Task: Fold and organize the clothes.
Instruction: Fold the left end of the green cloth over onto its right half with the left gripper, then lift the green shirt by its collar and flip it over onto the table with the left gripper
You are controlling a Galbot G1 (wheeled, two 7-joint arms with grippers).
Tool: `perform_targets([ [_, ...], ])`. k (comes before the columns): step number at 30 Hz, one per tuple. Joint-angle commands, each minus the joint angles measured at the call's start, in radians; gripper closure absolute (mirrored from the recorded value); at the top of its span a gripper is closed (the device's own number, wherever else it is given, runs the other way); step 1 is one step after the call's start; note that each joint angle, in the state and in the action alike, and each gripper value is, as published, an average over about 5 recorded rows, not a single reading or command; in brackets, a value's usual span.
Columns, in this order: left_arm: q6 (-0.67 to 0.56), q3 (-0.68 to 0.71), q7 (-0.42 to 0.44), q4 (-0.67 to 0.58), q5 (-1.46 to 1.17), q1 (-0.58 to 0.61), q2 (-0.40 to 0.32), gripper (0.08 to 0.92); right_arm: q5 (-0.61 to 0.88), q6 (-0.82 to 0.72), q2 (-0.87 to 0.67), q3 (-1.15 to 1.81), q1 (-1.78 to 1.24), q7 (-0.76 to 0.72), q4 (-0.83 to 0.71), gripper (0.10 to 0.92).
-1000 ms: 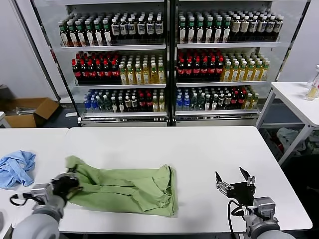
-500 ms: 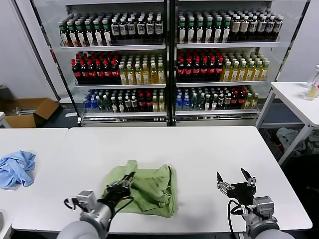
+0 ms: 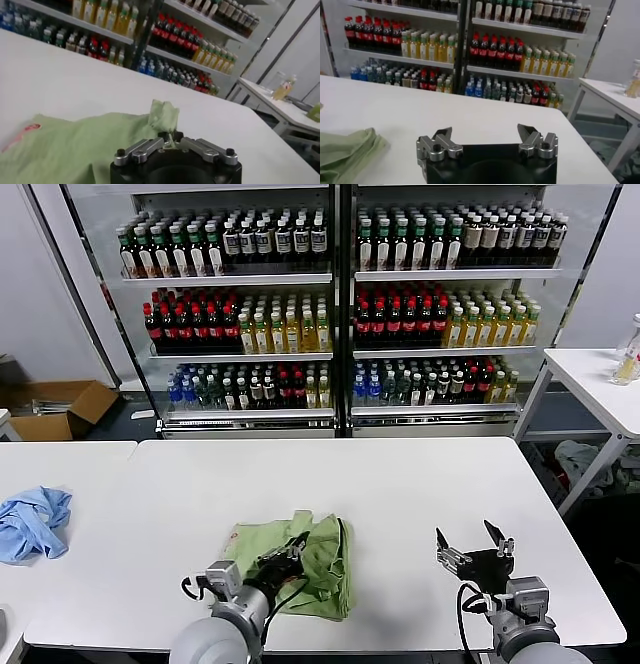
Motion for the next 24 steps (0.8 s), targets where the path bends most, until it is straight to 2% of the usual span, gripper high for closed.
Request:
perform_targets([
  [1, 0.012, 0.047, -0.015, 0.031, -0.037, -0.047, -0.079, 0.882, 0.001, 0.0, -0.005, 0.001, 0.004, -0.001, -0.002, 0.203],
  [6, -0.014, 0.067, 0.029, 0.019, -0.009, -0.032, -0.126, 0.768, 0.005, 0.0, -0.009, -0.003, 0.02, -0.003, -0.005, 0.203],
  [9, -0.034, 0.045, 0.056, -0.019, -0.004, -0.019, -0.123, 0.682, 0.007, 0.0, -0.012, -0.012, 0.036, -0.005, -0.007, 0.203],
  [14, -0.077, -0.099, 0.109, -0.068, 0.099, 0.028, -0.013, 0.534, 0.01, 0.0, -0.011, -0.028, 0.064, -0.009, -0.02, 0.203],
  [18, -0.081, -0.273, 0.148, 0.03, 0.328, 0.103, 0.099, 0.43, 0.009, 0.0, -0.005, -0.052, 0.081, -0.012, -0.031, 0.203],
  [21, -0.045, -0.335, 0.173, 0.093, 0.386, 0.154, 0.125, 0.335, 0.007, 0.0, -0.004, -0.067, 0.089, -0.013, -0.037, 0.203],
  [24, -0.016, -0.336, 0.175, 0.109, 0.406, 0.176, 0.113, 0.25, 0.007, 0.0, -0.006, -0.072, 0.094, -0.014, -0.038, 0.203],
])
